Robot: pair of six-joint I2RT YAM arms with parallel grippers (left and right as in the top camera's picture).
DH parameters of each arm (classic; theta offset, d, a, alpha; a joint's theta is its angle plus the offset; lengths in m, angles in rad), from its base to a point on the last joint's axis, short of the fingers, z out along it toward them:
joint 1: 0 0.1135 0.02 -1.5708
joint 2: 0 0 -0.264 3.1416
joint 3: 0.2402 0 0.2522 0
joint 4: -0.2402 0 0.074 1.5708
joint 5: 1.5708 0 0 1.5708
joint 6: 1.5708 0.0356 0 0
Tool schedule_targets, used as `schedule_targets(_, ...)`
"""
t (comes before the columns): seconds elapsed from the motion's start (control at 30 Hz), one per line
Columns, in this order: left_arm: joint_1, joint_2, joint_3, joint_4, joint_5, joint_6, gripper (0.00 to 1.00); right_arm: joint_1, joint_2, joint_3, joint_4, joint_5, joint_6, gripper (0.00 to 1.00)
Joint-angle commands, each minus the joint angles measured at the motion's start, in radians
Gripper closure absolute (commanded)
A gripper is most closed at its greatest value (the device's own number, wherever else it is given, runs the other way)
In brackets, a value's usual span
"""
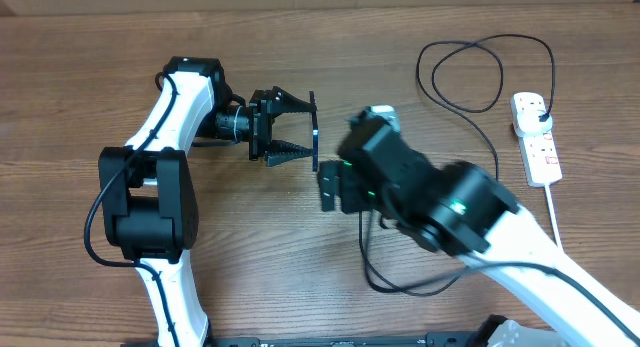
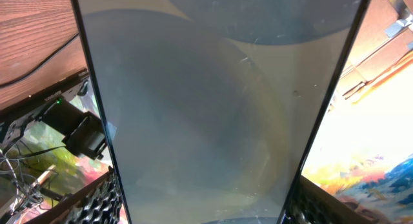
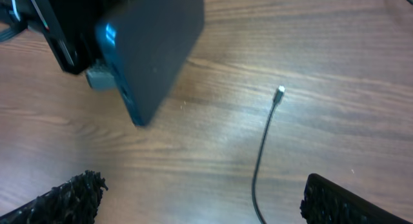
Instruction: Plug charger to phone and switch on socket
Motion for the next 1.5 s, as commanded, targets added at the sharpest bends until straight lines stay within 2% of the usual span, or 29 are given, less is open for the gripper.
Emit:
schedule_targets(0.0,0.01,0.007,0.025,-0.005,0.048,0.022,0.27,0.053,0.072,0.117,0.007,0.117,0.019,0.0)
schedule_targets(0.13,0.01,0.007,0.025,-0.005,0.049,0.01,0.26,0.092,0.111,0.14,0.054,0.148,0.034,0.0)
schedule_targets(0.2,0.01,0.007,0.025,-0.005,0.048,0.011,0.27,0.092,0.14,0.14,0.057,0.208,0.1,0.0)
schedule_targets(0.4,0.01,0.007,0.025,-0.004,0.053,-0.021,0.28,0.092,0.203,0.138,0.093,0.272,0.103,0.16)
schedule_targets(0.5,0.012,0.007,0.025,-0.005,0.053,-0.031,0.28,0.092,0.226,0.138,0.1,0.311,0.128,0.17)
schedule_targets(0.63,0.012,0.007,0.025,-0.005,0.053,-0.032,0.28,0.092,0.239,0.137,0.135,0.313,0.128,0.26)
schedule_targets(0.8,0.012,0.007,0.025,-0.004,0.053,-0.038,0.27,0.09,0.285,0.137,0.156,0.353,0.127,0.3)
schedule_targets(0.97,0.012,0.007,0.025,-0.004,0.052,-0.038,0.27,0.09,0.289,0.137,0.175,0.385,0.124,0.42)
schedule_targets(1.1,0.012,0.007,0.025,-0.004,0.048,-0.034,0.27,0.09,0.289,0.137,0.179,0.39,0.124,0.45)
schedule_targets(1.27,0.012,0.007,0.025,-0.004,0.042,-0.03,0.27,0.09,0.289,0.137,0.187,0.386,0.125,0.57)
schedule_targets(1.33,0.01,0.007,0.025,-0.004,0.042,-0.027,0.27,0.09,0.289,0.137,0.187,0.386,0.125,0.57)
schedule_targets(1.47,0.011,0.007,0.025,-0.004,0.041,-0.025,0.27,0.09,0.289,0.137,0.18,0.386,0.125,0.64)
